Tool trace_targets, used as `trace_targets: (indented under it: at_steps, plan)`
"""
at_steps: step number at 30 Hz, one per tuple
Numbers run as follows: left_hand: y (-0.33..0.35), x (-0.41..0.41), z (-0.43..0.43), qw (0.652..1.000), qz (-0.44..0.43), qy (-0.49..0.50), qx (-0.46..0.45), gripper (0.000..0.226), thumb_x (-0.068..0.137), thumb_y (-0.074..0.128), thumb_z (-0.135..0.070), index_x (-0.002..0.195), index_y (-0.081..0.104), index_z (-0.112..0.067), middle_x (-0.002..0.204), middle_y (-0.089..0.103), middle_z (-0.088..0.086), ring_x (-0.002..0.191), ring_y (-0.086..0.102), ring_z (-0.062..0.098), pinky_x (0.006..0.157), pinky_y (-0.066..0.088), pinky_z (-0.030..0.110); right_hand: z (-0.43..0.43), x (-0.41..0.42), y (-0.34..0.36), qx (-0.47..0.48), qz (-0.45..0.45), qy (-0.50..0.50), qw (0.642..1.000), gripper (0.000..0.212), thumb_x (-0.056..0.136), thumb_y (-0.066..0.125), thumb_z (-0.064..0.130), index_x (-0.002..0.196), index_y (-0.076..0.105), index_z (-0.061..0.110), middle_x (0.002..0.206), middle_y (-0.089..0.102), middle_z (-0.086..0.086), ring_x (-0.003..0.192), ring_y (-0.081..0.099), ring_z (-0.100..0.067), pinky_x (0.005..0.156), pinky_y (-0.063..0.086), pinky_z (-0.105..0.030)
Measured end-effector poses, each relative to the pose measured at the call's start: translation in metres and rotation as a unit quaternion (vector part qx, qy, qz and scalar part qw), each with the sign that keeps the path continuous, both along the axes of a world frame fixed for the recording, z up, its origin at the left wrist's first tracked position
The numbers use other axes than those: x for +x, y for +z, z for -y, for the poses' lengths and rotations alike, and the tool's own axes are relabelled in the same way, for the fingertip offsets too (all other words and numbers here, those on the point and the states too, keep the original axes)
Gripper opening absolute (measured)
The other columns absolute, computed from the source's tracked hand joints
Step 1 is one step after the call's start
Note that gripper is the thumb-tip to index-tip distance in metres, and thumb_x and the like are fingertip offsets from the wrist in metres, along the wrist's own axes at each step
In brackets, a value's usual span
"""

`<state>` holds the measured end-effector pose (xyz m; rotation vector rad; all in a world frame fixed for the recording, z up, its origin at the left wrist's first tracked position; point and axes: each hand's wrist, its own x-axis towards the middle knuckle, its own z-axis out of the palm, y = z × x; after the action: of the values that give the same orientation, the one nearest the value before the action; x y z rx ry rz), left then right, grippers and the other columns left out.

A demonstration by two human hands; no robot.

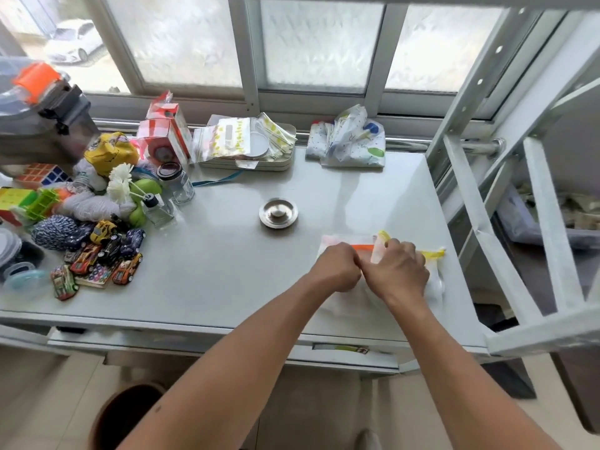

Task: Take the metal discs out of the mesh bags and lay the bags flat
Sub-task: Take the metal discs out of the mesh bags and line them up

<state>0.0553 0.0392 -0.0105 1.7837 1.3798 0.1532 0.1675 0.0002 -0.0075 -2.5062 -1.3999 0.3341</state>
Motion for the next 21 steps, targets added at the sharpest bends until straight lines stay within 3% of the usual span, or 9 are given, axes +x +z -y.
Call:
trace_targets:
  at_steps: [4, 7, 10, 13, 17, 21]
  plan:
    - [-0.007, 0.01, 0.004, 0.999, 0.034, 0.021, -0.009, 0.02, 0.086, 0.053, -0.006, 0.087, 0.073, 0.0, 0.088, 0.074, 0.018, 0.084, 0.07, 0.032, 0.078, 0.058, 0.041, 0.003, 0.013, -0.01, 0.116, -0.083, -0.004, 0.99, 0.027, 0.09, 0.054, 0.03, 0.088, 0.069, 0.007, 0.095, 0.071, -0.016, 0.094, 0.063, -0.037, 0.077, 0.046, -0.037]
    - [-0.008, 0.016, 0.006, 0.995, 0.08, 0.053, -0.042, 0.018, 0.086, 0.053, -0.008, 0.081, 0.071, -0.006, 0.084, 0.073, 0.016, 0.08, 0.07, 0.032, 0.076, 0.058, 0.039, 0.005, 0.02, -0.006, 0.174, -0.174, -0.051, 0.968, 0.02, 0.092, 0.056, 0.019, 0.09, 0.069, 0.004, 0.093, 0.073, -0.014, 0.09, 0.064, -0.032, 0.074, 0.043, -0.031]
    - [-0.01, 0.024, 0.008, 0.99, 0.098, 0.084, -0.056, 0.027, 0.088, 0.048, -0.014, 0.065, 0.06, -0.007, 0.065, 0.061, 0.012, 0.066, 0.059, 0.029, 0.071, 0.053, 0.035, 0.008, 0.029, 0.001, 0.216, -0.238, -0.1, 0.942, 0.017, 0.093, 0.055, 0.018, 0.094, 0.068, 0.007, 0.091, 0.07, -0.008, 0.091, 0.062, -0.026, 0.076, 0.04, -0.025]
    - [-0.01, 0.029, 0.012, 0.987, 0.103, 0.083, -0.092, 0.031, 0.085, 0.062, -0.032, 0.069, 0.065, -0.005, 0.064, 0.061, 0.009, 0.062, 0.057, 0.021, 0.067, 0.051, 0.033, 0.01, 0.036, 0.004, 0.225, -0.266, -0.118, 0.93, 0.014, 0.093, 0.055, 0.019, 0.091, 0.066, 0.01, 0.084, 0.063, -0.001, 0.085, 0.059, -0.022, 0.075, 0.038, -0.025]
    - [-0.002, 0.03, 0.015, 0.985, 0.108, 0.084, -0.102, 0.021, 0.074, 0.069, -0.015, 0.078, 0.072, 0.006, 0.062, 0.064, 0.009, 0.057, 0.062, 0.017, 0.066, 0.056, 0.029, 0.013, 0.035, 0.003, 0.232, -0.26, -0.105, 0.931, 0.014, 0.092, 0.054, 0.019, 0.089, 0.065, 0.011, 0.086, 0.063, 0.0, 0.085, 0.057, -0.018, 0.076, 0.039, -0.025]
    - [0.013, 0.004, -0.001, 0.98, 0.099, 0.152, -0.078, 0.008, 0.07, 0.067, -0.01, 0.067, 0.074, -0.006, 0.049, 0.061, 0.005, 0.04, 0.057, 0.011, 0.05, 0.046, 0.018, 0.012, 0.032, 0.005, 0.226, -0.244, -0.086, 0.939, 0.019, 0.091, 0.054, 0.024, 0.091, 0.066, 0.009, 0.089, 0.064, 0.0, 0.087, 0.053, -0.015, 0.077, 0.038, -0.025]
